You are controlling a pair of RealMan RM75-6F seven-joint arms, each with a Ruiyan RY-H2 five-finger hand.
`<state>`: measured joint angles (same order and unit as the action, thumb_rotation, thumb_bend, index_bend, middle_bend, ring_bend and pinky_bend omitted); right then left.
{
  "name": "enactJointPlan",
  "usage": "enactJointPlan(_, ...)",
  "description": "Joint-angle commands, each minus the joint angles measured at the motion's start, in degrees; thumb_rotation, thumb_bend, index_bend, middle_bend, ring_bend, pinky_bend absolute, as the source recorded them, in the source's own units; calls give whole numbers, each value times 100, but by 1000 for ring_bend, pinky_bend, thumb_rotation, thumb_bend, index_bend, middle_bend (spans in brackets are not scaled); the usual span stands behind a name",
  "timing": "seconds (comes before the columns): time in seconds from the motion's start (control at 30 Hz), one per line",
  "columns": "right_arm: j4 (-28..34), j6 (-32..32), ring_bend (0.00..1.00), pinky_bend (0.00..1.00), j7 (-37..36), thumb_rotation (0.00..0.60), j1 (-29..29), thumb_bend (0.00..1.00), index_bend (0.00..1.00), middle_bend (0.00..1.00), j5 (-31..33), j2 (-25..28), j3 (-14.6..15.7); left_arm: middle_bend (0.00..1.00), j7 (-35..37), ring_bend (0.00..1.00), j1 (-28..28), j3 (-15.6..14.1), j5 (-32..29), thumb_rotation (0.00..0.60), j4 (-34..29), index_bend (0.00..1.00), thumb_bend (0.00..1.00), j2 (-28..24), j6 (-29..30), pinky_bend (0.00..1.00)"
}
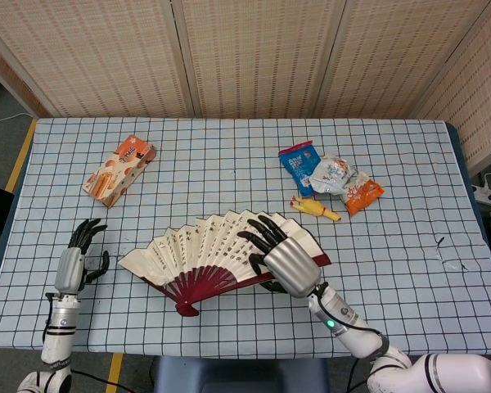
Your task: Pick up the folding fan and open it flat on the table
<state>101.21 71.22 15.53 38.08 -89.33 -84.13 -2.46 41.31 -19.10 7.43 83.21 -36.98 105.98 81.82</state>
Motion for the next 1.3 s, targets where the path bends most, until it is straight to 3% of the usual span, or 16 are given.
enactJointPlan(0.03,-138,158,0,0,344,600,-260,610,771,156,-439,236,420,68,68,7,36,-14,1,600,98,185,549,16,6,85)
enactJointPlan(0.17,-351,184,0,0,693,600,-515,610,649,152,-638,359,766,67,107,7,62,-25,19,600,165,185,549,-7,43,85)
enactJointPlan(0.2,-395,182,0,0,809,600,-574,609,565,134,-638,384,816,67,115,7,69,-29,24,600,174,185,549,-16,52,85)
enactJointPlan(0.3,-450,150,0,0,1298,600,-749,499,144,25,-550,500,902,65,129,7,93,-33,36,600,200,184,549,-51,97,85)
enactJointPlan(0.37,-324,140,0,0,1677,600,-883,363,9,0,-372,613,903,64,137,7,105,-22,34,600,203,184,549,-80,129,85)
enactJointPlan(0.43,-143,120,0,0,2014,600,-995,254,0,0,-173,767,894,62,146,7,122,-15,28,600,188,184,548,-110,146,85)
enactJointPlan(0.63,300,-256,0,0,2647,600,-1085,113,0,0,471,1120,861,49,135,6,162,-91,70,600,166,174,549,-165,94,85)
enactJointPlan(0.83,932,-1134,0,0,3123,600,-792,94,0,0,1394,1431,801,1,271,0,199,-332,248,600,-55,102,541,-413,-76,67)
enactJointPlan(0.97,1367,-1545,0,0,3572,599,-629,79,0,0,2288,1790,919,0,223,0,212,-603,496,600,-623,10,535,-902,-160,66)
enactJointPlan(1.07,1523,-1652,0,0,3860,600,-491,78,0,0,2869,1990,996,0,160,0,246,-807,632,600,-1232,0,520,-1340,-267,64)
enactJointPlan(1.23,1598,-1530,0,0,3751,600,-511,70,0,0,3008,2051,957,0,88,0,265,-931,687,600,-1723,0,514,-1667,-375,62)
enactJointPlan(1.27,1629,-1423,0,0,3487,600,-603,68,0,0,2954,2114,931,0,-41,0,294,-1049,743,600,-2049,0,513,-1941,-435,60)
enactJointPlan(1.3,1709,-1017,0,0,2770,600,-931,66,0,0,2675,2213,806,0,-733,0,414,-1214,746,600,-2383,0,514,-2456,-480,56)
